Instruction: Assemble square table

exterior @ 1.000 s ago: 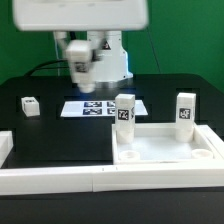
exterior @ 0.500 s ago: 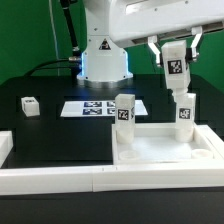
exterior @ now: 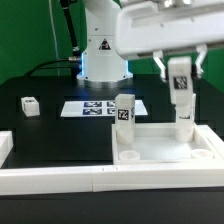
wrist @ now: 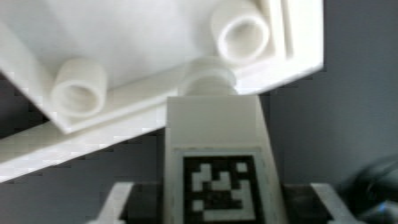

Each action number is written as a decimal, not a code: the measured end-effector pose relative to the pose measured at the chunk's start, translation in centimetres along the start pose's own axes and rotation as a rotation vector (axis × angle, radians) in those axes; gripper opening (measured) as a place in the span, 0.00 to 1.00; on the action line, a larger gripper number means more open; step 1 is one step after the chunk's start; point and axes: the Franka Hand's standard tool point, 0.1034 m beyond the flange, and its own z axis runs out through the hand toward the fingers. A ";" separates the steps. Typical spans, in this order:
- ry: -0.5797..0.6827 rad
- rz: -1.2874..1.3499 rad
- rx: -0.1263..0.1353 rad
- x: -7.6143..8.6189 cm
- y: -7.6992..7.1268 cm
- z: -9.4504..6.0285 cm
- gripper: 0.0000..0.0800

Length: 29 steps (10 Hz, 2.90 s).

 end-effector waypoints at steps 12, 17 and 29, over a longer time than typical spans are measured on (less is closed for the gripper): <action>0.068 -0.141 -0.029 1.1 -1.3 3.3 0.36; 0.060 -0.157 -0.033 0.6 -1.5 4.2 0.36; 0.039 -0.187 -0.035 -1.1 -2.4 5.6 0.36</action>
Offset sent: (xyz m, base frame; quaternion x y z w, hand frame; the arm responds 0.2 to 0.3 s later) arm 0.0000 0.0000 0.0000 0.0000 0.0000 0.0000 1.0000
